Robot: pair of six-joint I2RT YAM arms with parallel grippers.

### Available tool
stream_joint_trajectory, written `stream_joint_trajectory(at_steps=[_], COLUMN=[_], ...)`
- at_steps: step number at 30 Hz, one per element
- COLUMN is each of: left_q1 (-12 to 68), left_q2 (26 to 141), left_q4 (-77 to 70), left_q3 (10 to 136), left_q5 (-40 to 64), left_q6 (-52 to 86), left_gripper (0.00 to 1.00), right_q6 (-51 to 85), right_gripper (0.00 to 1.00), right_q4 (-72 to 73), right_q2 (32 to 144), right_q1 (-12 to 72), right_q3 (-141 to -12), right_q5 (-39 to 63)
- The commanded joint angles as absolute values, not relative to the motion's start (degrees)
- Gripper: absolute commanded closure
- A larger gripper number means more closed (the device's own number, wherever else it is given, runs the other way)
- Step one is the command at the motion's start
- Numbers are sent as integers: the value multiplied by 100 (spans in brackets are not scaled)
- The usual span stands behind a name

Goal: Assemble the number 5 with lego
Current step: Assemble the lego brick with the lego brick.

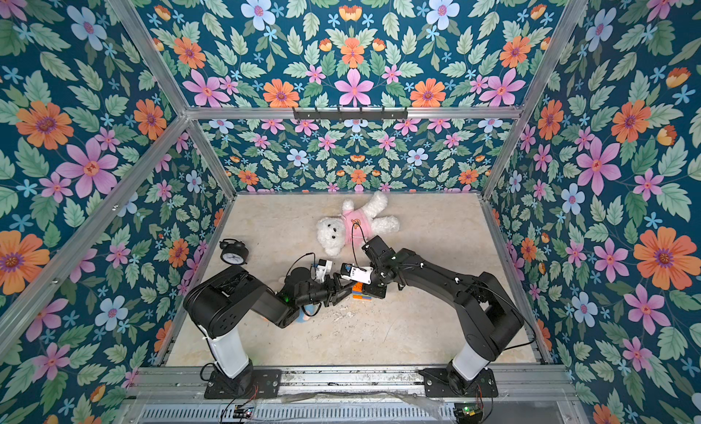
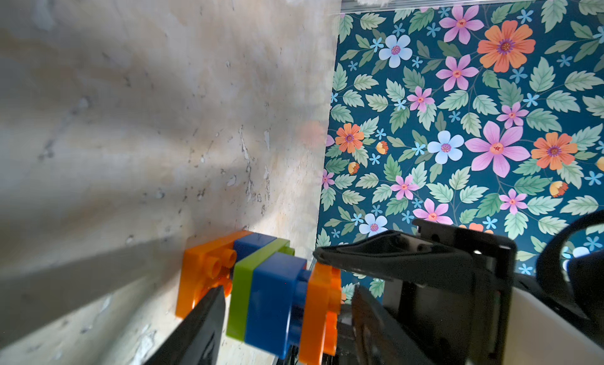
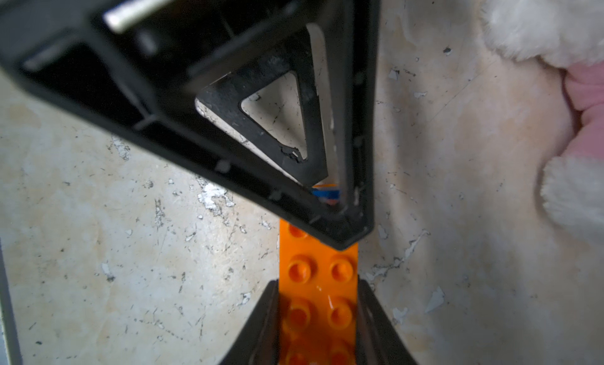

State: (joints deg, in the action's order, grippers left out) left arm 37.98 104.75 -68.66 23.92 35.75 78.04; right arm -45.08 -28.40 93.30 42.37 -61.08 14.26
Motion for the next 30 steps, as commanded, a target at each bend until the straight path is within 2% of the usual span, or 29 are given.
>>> stream_joint_trajectory(at_steps=[1, 11, 16, 19, 24, 30], left_q1=[3796, 3795, 3795, 3794, 3792, 3796], left_q2=[10485, 10597, 10578, 10548, 10538, 10512], left_q4=[-7155, -7155, -7156, -7122, -6992, -6966], left_q3=[2375, 2508, 2455, 2415, 2506, 2566], left_q5=[3629, 3787, 3723, 3701, 3744, 3785], left_q6=[7837, 7804, 7831, 7806, 7732, 7702], left_gripper=[33, 34, 35, 33, 32, 32], right_q6=[-4564, -4822, -4677, -4677, -4678, -4632], right_gripper=[84, 85, 85, 85, 85, 86], right_q4=[-2969, -3273, -3271, -3253, -3098, -3073], right_q2=[9341, 9444, 9616, 9551, 9037, 8864], right_q1=[4245, 4238, 4245, 4245, 4240, 4238], right_q3=[-6169, -6363, -6340, -6259, -6140, -5971], right_q5=[1407, 1559, 1310, 1144, 1418, 1126])
